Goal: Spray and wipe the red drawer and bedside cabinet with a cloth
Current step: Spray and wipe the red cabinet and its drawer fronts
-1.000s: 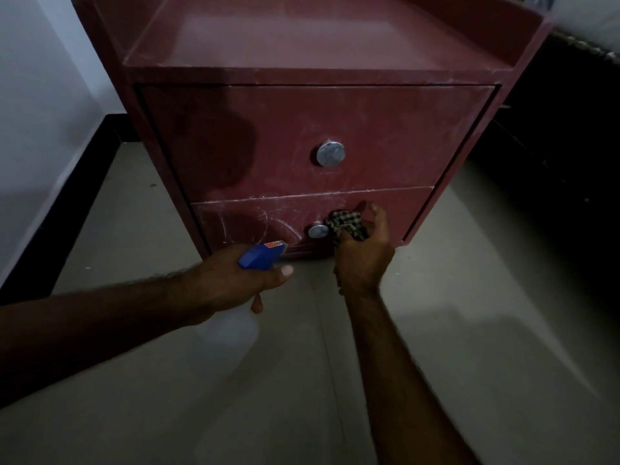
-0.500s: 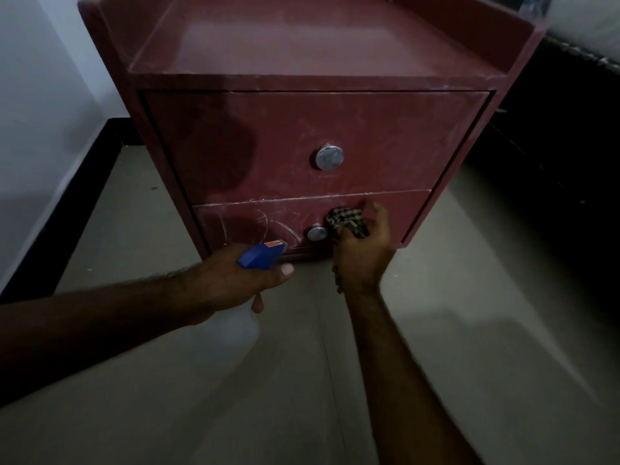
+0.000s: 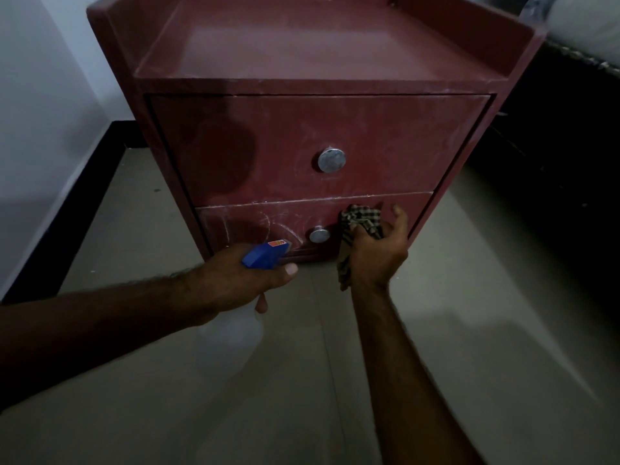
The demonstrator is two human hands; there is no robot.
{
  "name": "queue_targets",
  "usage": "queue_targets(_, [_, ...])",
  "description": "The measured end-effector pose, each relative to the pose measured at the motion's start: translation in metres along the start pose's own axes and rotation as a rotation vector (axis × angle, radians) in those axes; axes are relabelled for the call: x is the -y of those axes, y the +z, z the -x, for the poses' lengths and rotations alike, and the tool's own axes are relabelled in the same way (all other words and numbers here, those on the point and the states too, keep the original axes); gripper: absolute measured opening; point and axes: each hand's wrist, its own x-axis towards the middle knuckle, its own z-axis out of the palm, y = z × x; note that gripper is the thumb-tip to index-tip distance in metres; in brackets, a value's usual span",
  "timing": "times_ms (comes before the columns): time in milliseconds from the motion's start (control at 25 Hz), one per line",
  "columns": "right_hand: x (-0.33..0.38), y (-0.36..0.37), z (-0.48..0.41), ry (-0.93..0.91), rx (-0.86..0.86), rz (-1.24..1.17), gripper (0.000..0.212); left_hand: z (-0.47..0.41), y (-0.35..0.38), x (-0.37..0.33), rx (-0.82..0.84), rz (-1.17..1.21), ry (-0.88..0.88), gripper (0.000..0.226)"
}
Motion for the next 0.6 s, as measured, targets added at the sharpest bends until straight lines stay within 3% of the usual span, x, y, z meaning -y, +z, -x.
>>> queue_targets(240, [0.012,0.012,0.003,-0.017,0.123,-0.062,0.074,0.002,0.0,0.0,0.003,0.006,-0.01,0.057])
queue_targets(480, [0.014,0.006,-0.004,-0.044,-0.052,-0.025,0.07,0.002,-0.001,-0.002,0.005,0.004,0.005,0.059])
queue_targets(600, [0.019,0.019,0.012,-0.081,0.067,-0.013,0.071,0.003,0.0,0.0,-0.008,0.012,0.014,0.06])
